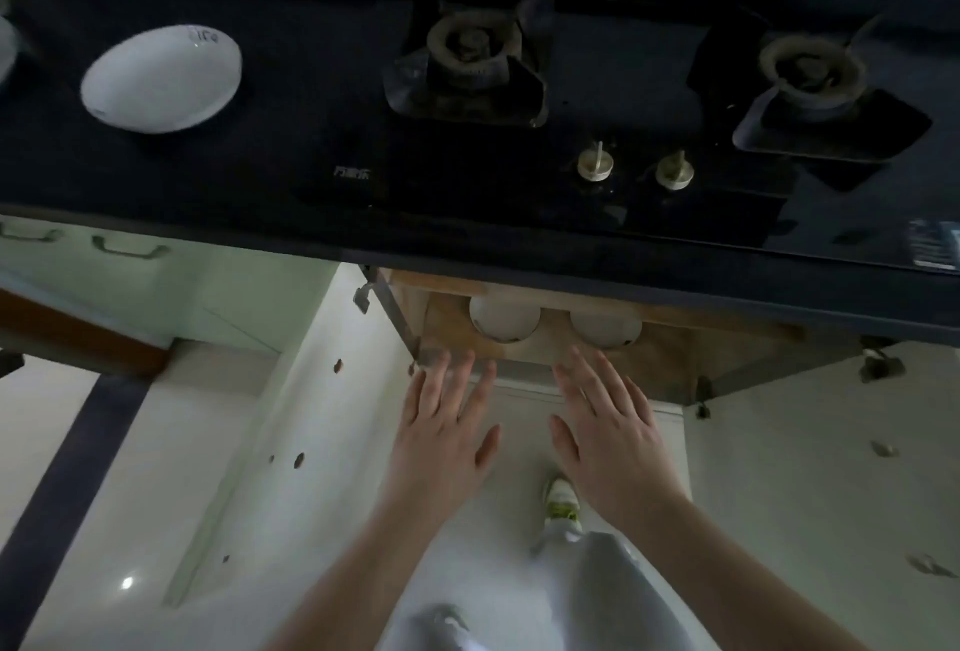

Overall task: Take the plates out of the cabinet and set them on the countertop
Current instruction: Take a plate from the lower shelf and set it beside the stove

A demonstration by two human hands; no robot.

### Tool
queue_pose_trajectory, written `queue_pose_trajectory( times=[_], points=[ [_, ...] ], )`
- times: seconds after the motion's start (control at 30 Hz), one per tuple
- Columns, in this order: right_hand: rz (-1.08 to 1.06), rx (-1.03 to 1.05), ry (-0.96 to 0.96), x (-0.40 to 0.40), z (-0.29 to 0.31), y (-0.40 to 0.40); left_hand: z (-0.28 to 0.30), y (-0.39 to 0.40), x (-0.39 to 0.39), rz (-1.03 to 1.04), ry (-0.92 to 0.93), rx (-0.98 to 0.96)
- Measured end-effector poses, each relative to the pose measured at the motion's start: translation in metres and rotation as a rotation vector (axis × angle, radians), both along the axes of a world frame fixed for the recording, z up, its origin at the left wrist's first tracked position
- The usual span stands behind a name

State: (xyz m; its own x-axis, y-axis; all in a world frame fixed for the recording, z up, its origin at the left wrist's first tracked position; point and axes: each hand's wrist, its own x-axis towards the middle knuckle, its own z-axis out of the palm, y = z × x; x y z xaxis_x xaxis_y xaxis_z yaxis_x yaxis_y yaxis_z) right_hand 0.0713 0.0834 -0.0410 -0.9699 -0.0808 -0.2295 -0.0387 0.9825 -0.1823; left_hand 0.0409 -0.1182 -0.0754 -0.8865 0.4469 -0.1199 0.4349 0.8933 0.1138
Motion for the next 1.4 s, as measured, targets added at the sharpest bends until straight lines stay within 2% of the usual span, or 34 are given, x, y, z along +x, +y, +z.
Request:
queue_pose_trajectory(
  times=[0.33,0.53,0.73,1.17,1.27,1.4],
  points=[
    [0.010,0.020,0.002,-0.067,-0.169,0.023,-0.175,0.022,-0.061,0.083,-0.001,0.040],
    [0.156,0.158,0.027,-0.095,-0.255,0.037,-0.283,0.041,-0.080,0.075,-0.018,0.111],
    [0.175,0.179,0.093,-0.123,-0.336,0.067,-0.366,0.051,-0.114,0.023,0.010,0.000],
    [0.188,0.178,0.227,-0.180,-0.465,0.078,-0.471,0.053,-0.194,-0.058,0.051,-0.173],
    [0.159,0.227,0.181,-0.193,-0.486,0.081,-0.485,0.052,-0.200,-0.065,0.060,-0.185],
    [0.191,0.186,0.147,-0.213,-0.508,0.083,-0.497,0.046,-0.214,-0.046,0.036,-0.197]
  ],
)
